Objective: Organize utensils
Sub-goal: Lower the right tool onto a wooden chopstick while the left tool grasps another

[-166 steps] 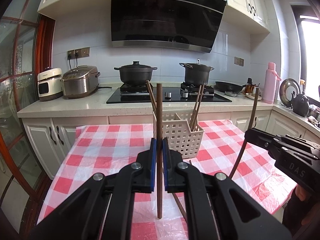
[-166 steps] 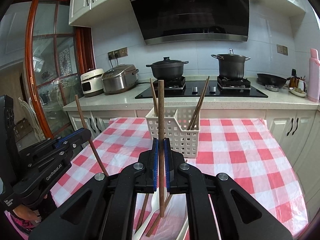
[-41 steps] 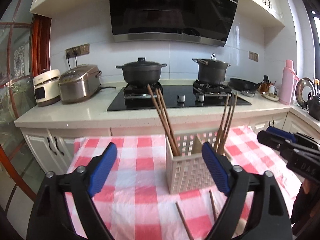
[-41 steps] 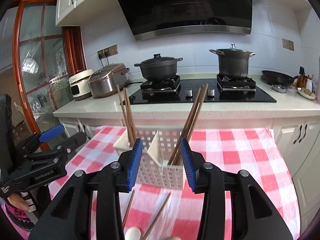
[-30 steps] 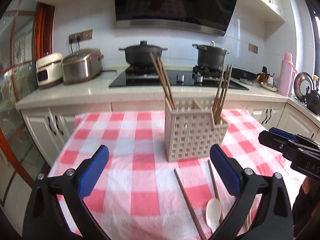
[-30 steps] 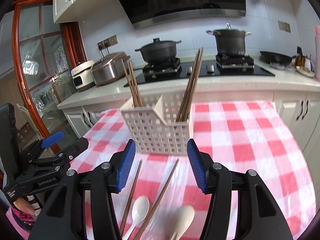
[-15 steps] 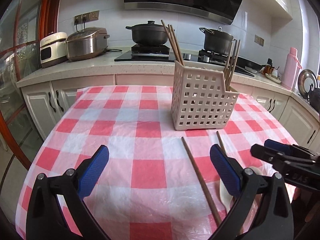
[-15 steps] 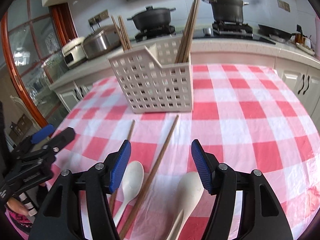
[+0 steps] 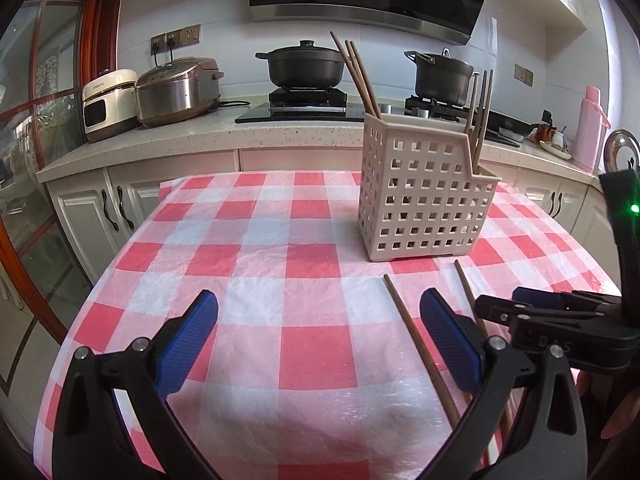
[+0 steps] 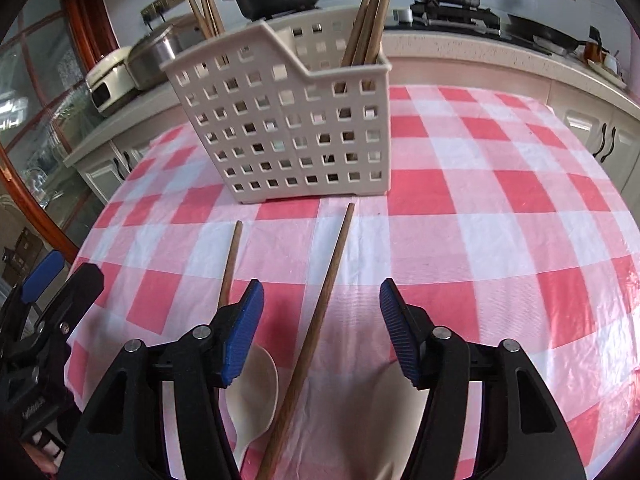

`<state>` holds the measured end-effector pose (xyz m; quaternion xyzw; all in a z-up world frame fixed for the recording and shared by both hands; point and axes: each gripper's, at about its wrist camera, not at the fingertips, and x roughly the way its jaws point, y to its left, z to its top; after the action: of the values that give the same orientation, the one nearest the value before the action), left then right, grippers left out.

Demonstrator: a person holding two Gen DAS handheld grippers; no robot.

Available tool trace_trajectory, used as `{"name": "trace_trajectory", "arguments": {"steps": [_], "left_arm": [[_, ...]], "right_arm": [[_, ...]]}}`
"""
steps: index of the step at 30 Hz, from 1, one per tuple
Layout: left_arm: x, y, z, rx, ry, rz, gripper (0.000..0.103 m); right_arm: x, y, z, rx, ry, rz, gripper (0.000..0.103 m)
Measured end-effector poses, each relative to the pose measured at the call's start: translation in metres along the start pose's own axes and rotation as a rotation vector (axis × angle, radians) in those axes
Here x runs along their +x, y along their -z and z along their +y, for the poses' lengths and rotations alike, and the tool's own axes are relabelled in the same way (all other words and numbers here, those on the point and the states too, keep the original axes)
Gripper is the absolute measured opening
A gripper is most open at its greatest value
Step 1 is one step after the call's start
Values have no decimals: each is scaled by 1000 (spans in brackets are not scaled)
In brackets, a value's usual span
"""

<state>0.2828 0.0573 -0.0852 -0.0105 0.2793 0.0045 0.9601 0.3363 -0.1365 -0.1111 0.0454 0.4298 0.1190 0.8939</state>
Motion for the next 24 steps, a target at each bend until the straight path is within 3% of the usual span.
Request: {"name": "trace_trajectory", "arguments": {"steps": [4, 6, 11, 16, 24], "left_arm": [[2, 0, 5, -2, -3, -1, 98], [2, 0, 8, -9, -3, -2, 98], [9, 1, 13, -17, -2, 20, 98], [19, 3, 13, -23, 0, 67, 98], [38, 6, -6, -14, 20, 179, 98]], "right_arm": [[15, -4, 4, 2, 42, 48, 40], [21, -5, 5, 1, 54, 69, 37], [27, -8, 10, -29, 99, 72, 29], [28, -6, 12, -76, 153, 66, 11], [21, -1, 1, -67, 108, 68, 7]]}}
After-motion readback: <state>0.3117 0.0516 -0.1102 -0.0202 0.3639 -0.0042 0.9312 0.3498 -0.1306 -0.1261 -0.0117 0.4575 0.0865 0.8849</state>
